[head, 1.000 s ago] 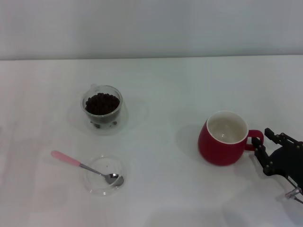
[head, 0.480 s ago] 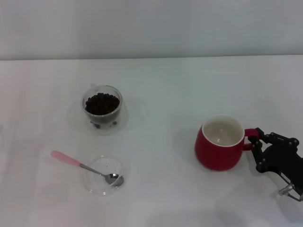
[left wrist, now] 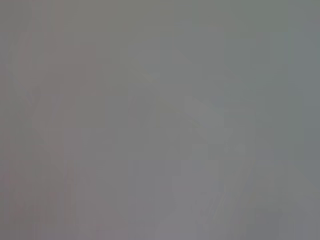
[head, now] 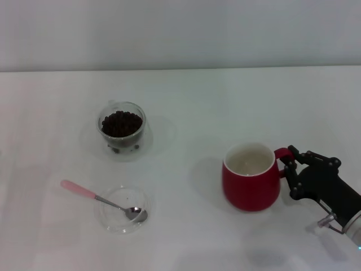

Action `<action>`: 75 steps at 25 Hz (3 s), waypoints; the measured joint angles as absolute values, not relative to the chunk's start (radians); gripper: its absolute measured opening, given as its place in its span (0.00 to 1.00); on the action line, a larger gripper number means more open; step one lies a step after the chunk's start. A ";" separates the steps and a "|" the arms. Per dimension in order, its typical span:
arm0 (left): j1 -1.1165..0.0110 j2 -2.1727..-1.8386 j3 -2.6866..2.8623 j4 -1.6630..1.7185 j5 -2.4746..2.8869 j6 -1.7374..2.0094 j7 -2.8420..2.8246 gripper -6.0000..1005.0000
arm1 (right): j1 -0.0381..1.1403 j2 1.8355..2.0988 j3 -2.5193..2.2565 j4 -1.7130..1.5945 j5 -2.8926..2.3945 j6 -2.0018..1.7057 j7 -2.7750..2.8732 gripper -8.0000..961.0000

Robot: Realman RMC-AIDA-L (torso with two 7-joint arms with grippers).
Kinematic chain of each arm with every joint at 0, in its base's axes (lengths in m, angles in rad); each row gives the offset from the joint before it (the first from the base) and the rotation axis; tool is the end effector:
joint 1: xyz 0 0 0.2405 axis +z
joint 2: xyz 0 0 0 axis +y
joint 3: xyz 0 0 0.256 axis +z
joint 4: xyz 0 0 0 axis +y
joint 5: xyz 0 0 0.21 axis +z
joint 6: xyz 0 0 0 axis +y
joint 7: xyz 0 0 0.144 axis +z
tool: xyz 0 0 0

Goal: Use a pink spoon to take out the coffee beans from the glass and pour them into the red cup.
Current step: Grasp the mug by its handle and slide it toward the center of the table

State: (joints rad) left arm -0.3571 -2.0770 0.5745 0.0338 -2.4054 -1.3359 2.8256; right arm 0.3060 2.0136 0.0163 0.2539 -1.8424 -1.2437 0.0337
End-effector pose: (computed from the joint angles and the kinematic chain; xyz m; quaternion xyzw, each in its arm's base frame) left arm -0.3769 0.2898 0.0376 -0.6094 -0.2589 -0.3225 0.6765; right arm 0.3464 0.2489 -0.0597 -0.8111 0.1896 0.2347 0.5011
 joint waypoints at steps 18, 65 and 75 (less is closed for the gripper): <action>-0.353 -2.078 0.576 0.034 -2.404 -1.338 2.826 0.86 | 0.320 2.019 0.023 0.335 -2.018 -1.241 0.032 0.21; -0.364 -2.077 0.574 0.046 -2.408 -1.304 2.826 0.86 | 0.278 2.006 -0.010 0.229 -2.077 -1.332 0.120 0.70; -0.362 -2.079 0.574 0.049 -2.408 -1.298 2.826 0.86 | 0.283 2.006 -0.032 0.223 -2.077 -1.304 0.125 0.70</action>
